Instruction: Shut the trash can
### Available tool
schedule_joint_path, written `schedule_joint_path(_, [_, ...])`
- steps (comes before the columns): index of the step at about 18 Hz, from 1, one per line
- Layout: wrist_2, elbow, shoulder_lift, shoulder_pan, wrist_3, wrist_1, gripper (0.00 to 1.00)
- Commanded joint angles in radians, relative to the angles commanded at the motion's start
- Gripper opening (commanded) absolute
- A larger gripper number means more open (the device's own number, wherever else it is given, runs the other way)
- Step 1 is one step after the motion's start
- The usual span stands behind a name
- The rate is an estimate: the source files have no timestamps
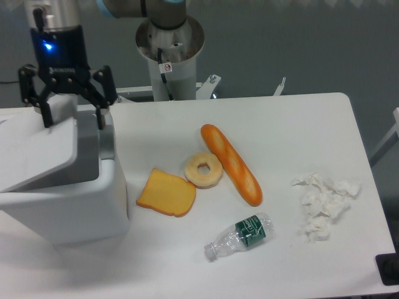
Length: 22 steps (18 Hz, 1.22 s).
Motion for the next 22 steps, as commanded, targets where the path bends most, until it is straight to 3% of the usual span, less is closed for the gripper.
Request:
schedule_joint_path(15, [0.0,-0.031,-0.029,0.014,0.02,0.0,1.0])
schedule_joint_path(19, [-0.018,0.017,-0.022,0.026,0.006,0.0,1.0])
schedule_joint_path(22, [-0.041,0.057,-0.011,0.081,0.006,-0.002,1.0])
